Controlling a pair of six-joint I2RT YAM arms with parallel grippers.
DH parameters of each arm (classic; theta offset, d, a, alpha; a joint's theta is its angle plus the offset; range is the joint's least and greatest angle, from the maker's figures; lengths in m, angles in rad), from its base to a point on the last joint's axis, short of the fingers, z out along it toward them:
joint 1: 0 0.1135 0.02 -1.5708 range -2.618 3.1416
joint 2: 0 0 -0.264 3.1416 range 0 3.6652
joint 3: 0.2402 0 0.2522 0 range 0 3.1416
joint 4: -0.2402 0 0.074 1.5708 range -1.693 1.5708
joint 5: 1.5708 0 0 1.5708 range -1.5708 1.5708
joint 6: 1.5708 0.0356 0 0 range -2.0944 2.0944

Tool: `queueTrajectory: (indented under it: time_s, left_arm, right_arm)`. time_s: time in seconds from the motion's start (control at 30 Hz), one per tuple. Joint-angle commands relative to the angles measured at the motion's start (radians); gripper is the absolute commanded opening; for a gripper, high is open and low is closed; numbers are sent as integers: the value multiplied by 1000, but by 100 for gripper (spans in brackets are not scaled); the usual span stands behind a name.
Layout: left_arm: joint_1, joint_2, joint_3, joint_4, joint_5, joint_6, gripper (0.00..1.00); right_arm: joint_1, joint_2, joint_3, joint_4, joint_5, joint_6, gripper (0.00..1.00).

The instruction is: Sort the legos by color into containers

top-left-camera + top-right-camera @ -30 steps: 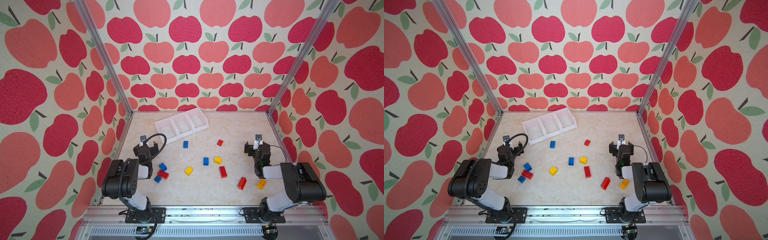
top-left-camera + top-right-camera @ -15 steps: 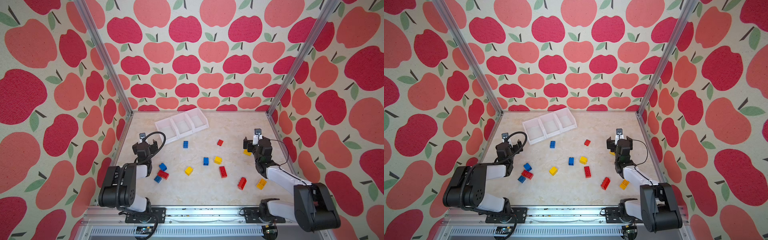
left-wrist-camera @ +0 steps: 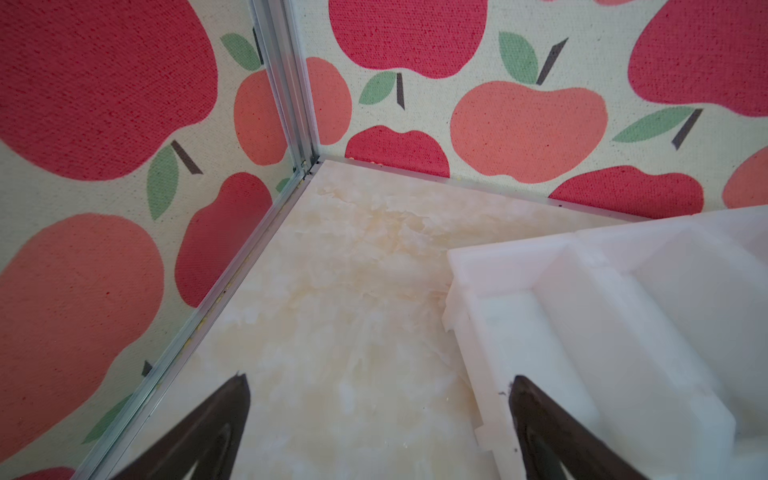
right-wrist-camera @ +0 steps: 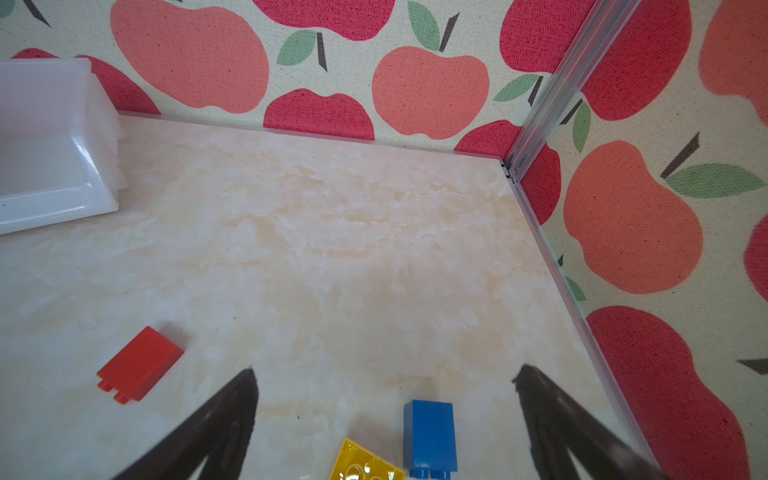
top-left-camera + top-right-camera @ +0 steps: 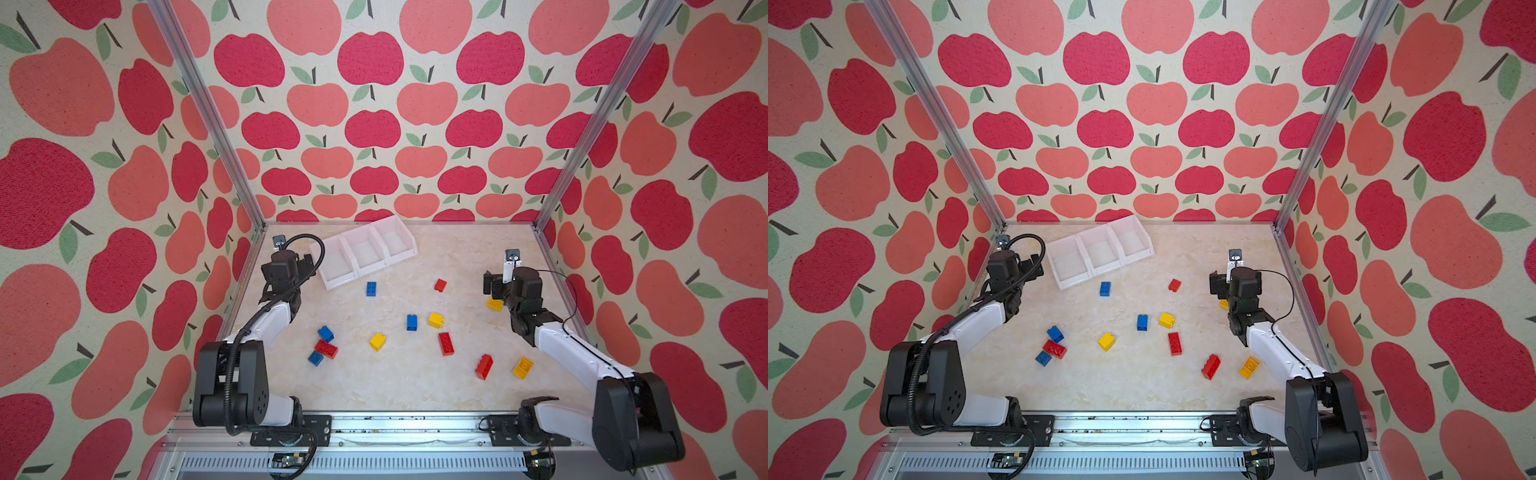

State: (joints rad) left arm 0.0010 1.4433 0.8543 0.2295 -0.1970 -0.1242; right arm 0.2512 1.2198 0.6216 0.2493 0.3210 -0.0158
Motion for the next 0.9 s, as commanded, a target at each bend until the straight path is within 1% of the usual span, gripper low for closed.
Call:
queueTrajectory:
  time_s: [0.0,0.13,0.23,0.3,0.5,0.6,0.73,0.87]
  left_arm:
    - [-8,67,119,-304,84,-121,99]
    - [-22,146,259,-462,145,-190,88]
    - [-22,207,348,-538,179,-241,78]
    - [-24,248,407,-574,190,-260,73]
    - [-47,392,568,-676,183,-279,66]
    - [-53,458,634,-729,178,-288,64]
    - [-63,516,686,-767,157,-300,60]
    - [-65,561,713,-785,162,-307,56]
  right_arm:
    - [22,-17,51,-103,3,28,99]
    - [41,-13,77,-138,10,25,99]
    - [48,-13,88,-151,7,29,99]
    - [53,-14,92,-157,7,31,99]
    - [60,-33,93,-175,1,38,99]
    - [62,-48,91,-187,3,37,99]
    - [61,-67,84,-200,8,33,99]
    - [62,-80,77,-206,10,33,99]
